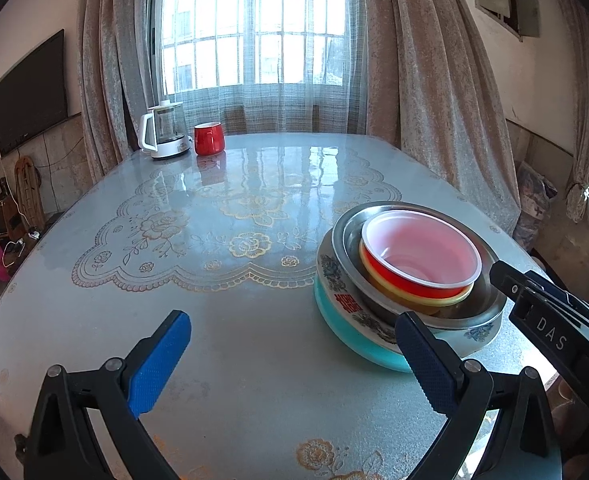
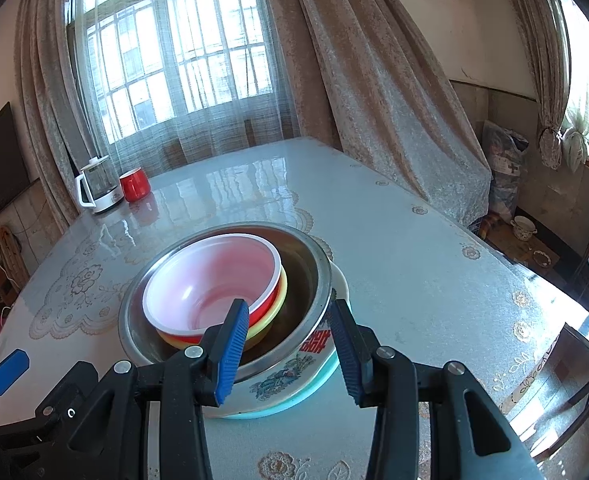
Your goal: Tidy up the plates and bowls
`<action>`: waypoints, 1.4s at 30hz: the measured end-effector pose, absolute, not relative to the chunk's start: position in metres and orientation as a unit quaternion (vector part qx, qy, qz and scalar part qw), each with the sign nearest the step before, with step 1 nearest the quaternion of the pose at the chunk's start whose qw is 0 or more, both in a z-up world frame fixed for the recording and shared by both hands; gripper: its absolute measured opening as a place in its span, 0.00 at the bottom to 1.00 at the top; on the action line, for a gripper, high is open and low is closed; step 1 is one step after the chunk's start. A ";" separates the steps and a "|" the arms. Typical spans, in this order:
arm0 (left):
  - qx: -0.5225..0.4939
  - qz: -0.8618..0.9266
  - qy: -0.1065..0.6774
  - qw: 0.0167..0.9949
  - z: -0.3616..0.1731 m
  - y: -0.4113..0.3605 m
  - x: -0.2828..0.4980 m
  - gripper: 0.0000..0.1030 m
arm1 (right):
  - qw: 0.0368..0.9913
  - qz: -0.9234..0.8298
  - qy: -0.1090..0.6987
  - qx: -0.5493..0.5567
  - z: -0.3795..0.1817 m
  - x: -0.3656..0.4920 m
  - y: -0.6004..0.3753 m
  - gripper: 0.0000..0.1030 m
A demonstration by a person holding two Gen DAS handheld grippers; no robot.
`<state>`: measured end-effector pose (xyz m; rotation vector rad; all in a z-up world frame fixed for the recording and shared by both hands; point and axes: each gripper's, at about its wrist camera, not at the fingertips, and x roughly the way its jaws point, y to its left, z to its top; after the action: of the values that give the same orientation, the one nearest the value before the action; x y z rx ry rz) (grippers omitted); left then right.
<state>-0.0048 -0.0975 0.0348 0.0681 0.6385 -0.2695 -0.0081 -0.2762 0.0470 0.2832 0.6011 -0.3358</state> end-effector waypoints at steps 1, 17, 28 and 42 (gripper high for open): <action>0.033 -0.131 0.311 0.941 0.035 -0.097 -0.005 1.00 | 0.931 -0.164 0.294 0.137 0.047 -0.008 -0.276 0.42; 0.031 -0.133 0.307 0.942 0.037 -0.098 -0.008 1.00 | 0.934 -0.161 0.292 0.129 0.047 -0.009 -0.270 0.42; 0.035 -0.134 0.304 0.943 0.039 -0.101 -0.009 1.00 | 0.934 -0.160 0.293 0.129 0.049 -0.009 -0.269 0.42; 0.033 -0.134 0.305 0.942 0.040 -0.101 -0.009 1.00 | 0.933 -0.159 0.295 0.129 0.050 -0.007 -0.272 0.42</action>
<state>-0.0086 -0.1012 0.0398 0.0677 0.6223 -0.2727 -0.0074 -0.2721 0.0499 0.2641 0.6042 -0.3249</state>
